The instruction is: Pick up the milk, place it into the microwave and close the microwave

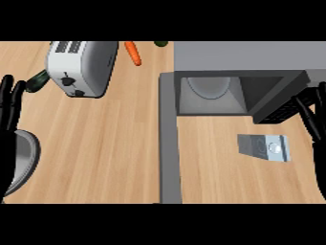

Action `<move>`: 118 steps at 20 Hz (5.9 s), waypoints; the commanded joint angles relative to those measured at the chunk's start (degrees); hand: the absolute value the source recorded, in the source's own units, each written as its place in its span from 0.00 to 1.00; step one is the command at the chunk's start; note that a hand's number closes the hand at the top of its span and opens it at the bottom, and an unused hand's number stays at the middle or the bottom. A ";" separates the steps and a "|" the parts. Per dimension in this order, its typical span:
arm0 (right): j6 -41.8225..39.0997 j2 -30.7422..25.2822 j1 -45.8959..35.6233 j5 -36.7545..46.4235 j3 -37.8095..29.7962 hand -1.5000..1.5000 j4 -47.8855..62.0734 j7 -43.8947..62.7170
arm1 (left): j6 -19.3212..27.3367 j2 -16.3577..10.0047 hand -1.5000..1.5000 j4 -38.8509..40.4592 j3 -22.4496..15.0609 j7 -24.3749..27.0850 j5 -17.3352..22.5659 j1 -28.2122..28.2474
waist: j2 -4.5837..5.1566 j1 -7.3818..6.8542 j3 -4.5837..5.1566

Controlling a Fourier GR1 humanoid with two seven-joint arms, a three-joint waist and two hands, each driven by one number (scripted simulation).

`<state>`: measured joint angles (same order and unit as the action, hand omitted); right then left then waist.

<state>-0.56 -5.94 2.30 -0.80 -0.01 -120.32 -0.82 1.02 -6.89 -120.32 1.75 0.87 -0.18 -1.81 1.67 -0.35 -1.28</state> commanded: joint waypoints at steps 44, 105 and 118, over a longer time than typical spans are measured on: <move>4.60 5.92 2.88 -6.96 -9.69 0.00 41.78 -36.85 | -13.67 6.25 0.00 -0.05 -3.18 14.30 15.87 33.01 | -1.64 -0.11 1.26; 14.00 1.37 -30.47 1.60 -19.97 1.00 100.56 -65.85 | -19.52 6.82 0.00 -0.08 -4.67 20.49 15.99 41.05 | -1.13 -2.00 1.10; 11.73 4.71 -26.43 1.33 -16.47 1.00 91.70 -63.76 | -21.25 6.29 0.00 0.53 -2.29 22.28 17.09 43.67 | -1.98 -0.23 1.33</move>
<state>10.94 -3.45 -22.16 -3.06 -21.04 -25.77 -61.93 -19.45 -0.93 -119.62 -0.31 21.82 17.35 39.61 0.13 0.86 -0.01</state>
